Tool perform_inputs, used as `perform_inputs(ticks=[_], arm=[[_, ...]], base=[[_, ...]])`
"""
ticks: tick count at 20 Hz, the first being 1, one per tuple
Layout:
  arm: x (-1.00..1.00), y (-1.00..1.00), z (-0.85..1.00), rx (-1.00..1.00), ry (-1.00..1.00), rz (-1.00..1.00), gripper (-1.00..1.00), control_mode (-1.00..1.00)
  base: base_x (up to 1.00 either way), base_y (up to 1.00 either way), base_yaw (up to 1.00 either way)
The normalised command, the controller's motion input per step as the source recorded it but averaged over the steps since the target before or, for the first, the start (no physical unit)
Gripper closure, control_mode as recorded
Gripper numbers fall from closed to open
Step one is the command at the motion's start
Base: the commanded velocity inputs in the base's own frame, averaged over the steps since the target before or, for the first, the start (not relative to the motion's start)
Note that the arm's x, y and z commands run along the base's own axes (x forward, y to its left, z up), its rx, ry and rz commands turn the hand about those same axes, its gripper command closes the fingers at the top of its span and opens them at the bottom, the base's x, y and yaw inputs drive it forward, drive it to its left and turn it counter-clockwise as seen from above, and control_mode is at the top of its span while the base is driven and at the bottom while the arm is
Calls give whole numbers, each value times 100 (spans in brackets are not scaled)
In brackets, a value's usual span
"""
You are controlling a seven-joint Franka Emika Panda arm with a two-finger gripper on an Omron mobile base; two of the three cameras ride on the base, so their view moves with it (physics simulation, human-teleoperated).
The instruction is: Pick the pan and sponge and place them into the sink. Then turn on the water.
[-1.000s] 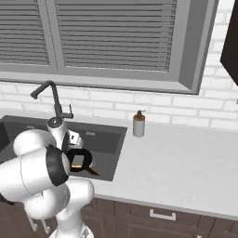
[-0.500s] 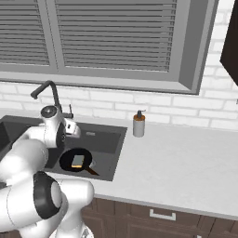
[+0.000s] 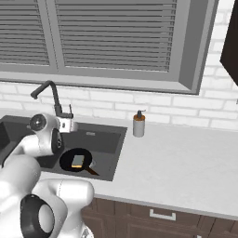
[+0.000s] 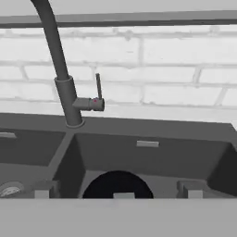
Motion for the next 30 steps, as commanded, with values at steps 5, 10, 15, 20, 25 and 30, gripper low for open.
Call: perform_inputs(ticks=[5,10,15,20,25,30], arm=[[0,0,41,0,-31,0,-100,-100],[0,0,45,1,-18,0,-100,-100],[0,0,41,2,-5,0,-100,-100],[0,0,16,0,0,0,-100,-100],[6,0,5,0,0,0,-100,-100],[9,0,0,0,0,0,-100,-100]], base=[[0,0,0],[0,0,0],[0,0,0],[0,0,0],[0,0,0],[0,0,0]])
